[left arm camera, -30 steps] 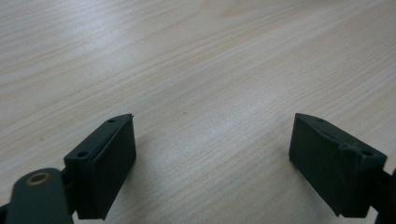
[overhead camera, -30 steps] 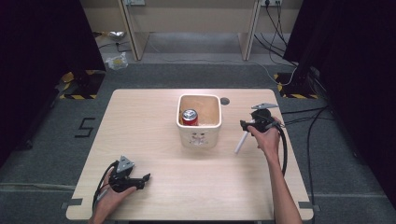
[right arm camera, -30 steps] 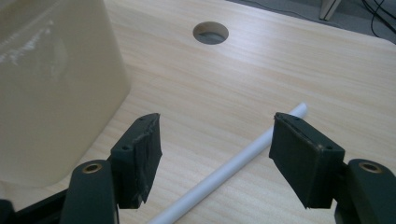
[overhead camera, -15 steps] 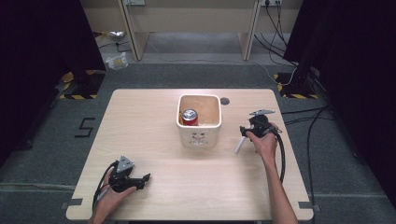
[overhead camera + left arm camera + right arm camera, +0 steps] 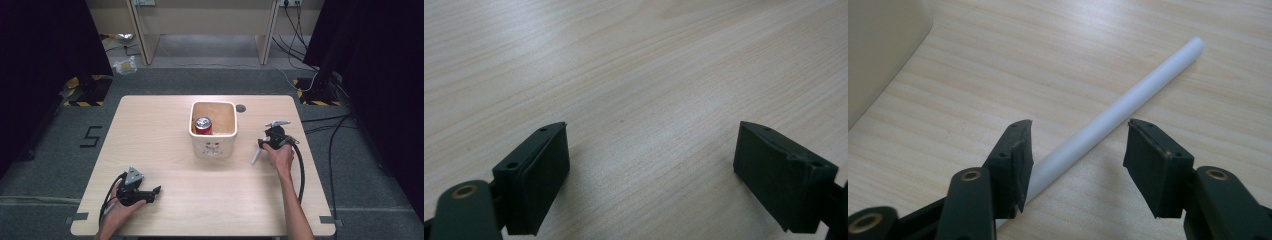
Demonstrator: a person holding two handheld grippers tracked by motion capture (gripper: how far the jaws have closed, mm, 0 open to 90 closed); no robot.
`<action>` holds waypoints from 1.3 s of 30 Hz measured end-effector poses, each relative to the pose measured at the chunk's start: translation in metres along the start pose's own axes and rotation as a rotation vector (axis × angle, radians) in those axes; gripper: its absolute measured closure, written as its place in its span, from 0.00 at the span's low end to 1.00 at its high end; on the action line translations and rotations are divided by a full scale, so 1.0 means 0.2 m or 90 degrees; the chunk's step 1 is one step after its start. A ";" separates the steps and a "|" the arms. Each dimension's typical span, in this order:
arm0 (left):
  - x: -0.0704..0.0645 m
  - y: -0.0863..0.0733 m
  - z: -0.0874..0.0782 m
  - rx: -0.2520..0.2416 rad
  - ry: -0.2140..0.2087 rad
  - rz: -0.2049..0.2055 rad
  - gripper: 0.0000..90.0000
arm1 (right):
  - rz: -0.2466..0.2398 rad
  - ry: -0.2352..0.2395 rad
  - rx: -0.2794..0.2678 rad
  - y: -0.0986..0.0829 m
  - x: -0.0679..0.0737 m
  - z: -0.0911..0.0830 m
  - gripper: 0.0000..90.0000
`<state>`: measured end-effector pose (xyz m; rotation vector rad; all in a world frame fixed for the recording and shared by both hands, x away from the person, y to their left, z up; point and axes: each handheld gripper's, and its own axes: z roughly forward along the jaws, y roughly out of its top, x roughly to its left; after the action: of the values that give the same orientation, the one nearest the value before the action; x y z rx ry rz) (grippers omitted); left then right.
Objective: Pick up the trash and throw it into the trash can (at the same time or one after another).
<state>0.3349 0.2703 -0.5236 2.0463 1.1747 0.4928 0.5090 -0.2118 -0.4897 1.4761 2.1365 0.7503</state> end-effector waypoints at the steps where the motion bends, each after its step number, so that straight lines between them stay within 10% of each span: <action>1: 0.00 0.00 0.00 0.000 0.000 0.000 0.15 | -0.002 -0.001 0.002 0.00 0.00 0.00 0.52; 19: 0.00 0.00 0.00 0.000 0.000 0.000 0.15 | 0.033 0.031 -0.022 -0.07 -0.07 0.03 0.87; 28: 0.00 0.00 0.00 0.000 0.000 0.000 0.15 | 0.051 0.045 -0.032 -0.08 -0.10 0.02 0.88; 39: 0.00 0.00 0.00 0.000 0.000 0.000 0.15 | 0.048 0.055 -0.135 0.05 -0.12 -0.24 0.88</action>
<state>0.3349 0.2703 -0.5236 2.0469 1.1746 0.4931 0.4949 -0.2399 -0.4452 1.4416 1.9996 1.0509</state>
